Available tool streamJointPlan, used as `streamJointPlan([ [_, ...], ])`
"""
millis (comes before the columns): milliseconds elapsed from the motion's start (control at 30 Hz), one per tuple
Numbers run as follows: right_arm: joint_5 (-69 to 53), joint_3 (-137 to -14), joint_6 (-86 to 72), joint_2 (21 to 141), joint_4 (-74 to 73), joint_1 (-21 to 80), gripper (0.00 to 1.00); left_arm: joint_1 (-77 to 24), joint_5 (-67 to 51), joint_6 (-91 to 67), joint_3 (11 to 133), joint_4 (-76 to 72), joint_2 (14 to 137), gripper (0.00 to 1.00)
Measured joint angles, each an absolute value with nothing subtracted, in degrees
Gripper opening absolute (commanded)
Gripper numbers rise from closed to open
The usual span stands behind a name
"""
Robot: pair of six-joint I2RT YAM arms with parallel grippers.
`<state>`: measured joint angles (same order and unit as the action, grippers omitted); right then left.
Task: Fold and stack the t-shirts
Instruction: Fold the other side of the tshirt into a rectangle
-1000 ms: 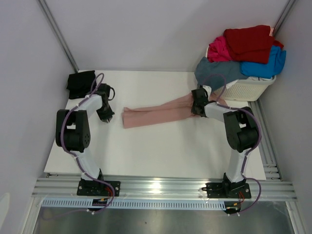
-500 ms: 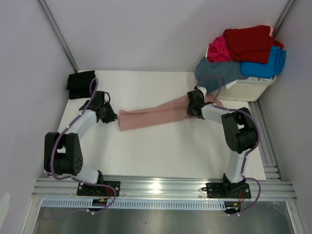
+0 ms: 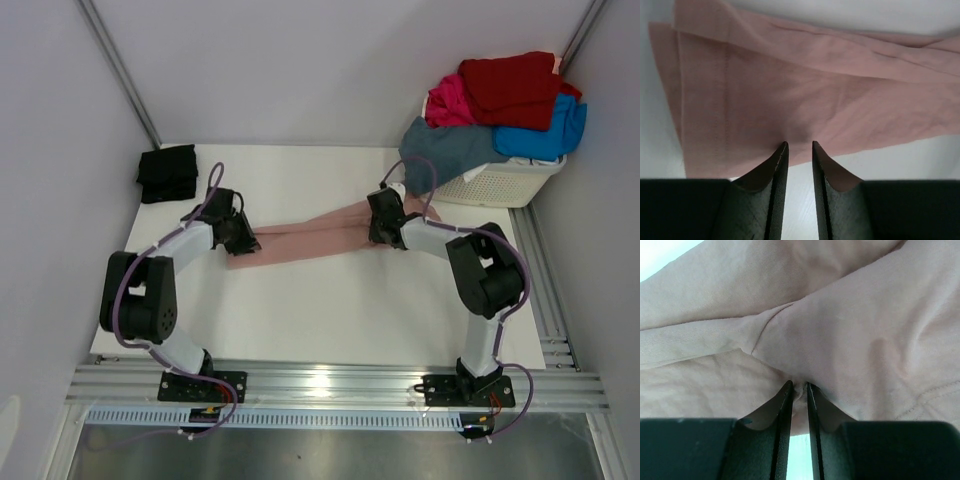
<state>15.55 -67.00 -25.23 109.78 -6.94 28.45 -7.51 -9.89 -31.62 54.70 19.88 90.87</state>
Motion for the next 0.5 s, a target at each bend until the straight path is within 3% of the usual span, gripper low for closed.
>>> streamJointPlan([
  [500, 19.59, -59.57, -27.27, 88.92, -7.46, 24.29, 0.31, -7.55, 1.61, -31.46, 63.09, 34.41, 99.44, 0.31],
])
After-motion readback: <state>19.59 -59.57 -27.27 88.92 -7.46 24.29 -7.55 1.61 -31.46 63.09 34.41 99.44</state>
